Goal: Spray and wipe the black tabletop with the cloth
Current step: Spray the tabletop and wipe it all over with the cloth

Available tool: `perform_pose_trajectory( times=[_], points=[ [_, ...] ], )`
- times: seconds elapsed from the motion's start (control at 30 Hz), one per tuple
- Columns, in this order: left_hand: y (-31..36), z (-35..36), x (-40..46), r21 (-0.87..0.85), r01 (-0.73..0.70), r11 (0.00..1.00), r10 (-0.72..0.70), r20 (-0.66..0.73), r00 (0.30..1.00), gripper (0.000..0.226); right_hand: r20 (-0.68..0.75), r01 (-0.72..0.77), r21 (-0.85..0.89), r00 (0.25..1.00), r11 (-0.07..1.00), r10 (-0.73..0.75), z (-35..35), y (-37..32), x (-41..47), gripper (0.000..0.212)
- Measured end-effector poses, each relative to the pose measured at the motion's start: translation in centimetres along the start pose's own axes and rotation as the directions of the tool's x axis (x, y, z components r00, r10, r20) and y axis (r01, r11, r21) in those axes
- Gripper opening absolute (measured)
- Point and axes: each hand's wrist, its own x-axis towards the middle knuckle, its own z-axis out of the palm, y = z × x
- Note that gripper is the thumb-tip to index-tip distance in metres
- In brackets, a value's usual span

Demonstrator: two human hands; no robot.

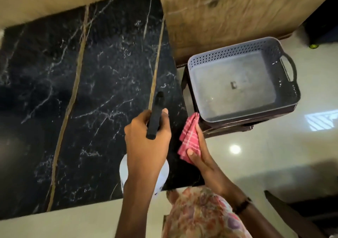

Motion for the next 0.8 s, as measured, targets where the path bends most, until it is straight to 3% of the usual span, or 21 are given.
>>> perform_pose_trajectory(
  times=[0.1, 0.27, 0.37, 0.47, 0.63, 0.8],
  points=[
    [1.5, 1.1, 2.2, 0.013, -0.006, 1.0, 0.006, -0.01, 1.0, 0.035, -0.021, 0.055, 0.02, 0.998, 0.998, -0.055, -0.6, -1.6, 4.5, 0.063],
    [4.0, 2.6, 5.9, 0.04, 0.009, 0.999, -0.008, -0.012, 1.0, 0.035, -0.074, 0.239, -0.012, 0.968, 0.971, -0.239, -2.4, -6.6, 20.4, 0.065],
    [5.3, 3.4, 8.0, 0.006, 0.039, 0.999, -0.039, -0.02, 0.999, 0.038, -0.076, 0.213, 0.002, 0.974, 0.977, -0.212, -3.6, -9.5, 28.1, 0.068],
    [6.6, 3.8, 10.1, 0.002, 0.04, 0.999, -0.04, -0.022, 0.999, 0.04, -0.057, 0.23, 0.016, 0.972, 0.973, -0.229, -3.9, -9.7, 29.2, 0.065],
    [8.3, 4.2, 13.0, -0.038, 0.063, 0.997, -0.065, -0.039, 0.997, 0.035, -0.015, 0.248, 0.053, 0.969, 0.967, -0.248, -3.3, -6.2, 23.6, 0.064],
    [9.0, 4.4, 15.0, -0.082, 0.07, 0.994, -0.073, -0.031, 0.997, 0.038, -0.015, 0.278, -0.069, 0.96, 0.958, -0.28, -4.7, -10.4, 31.7, 0.065]
  ],
)
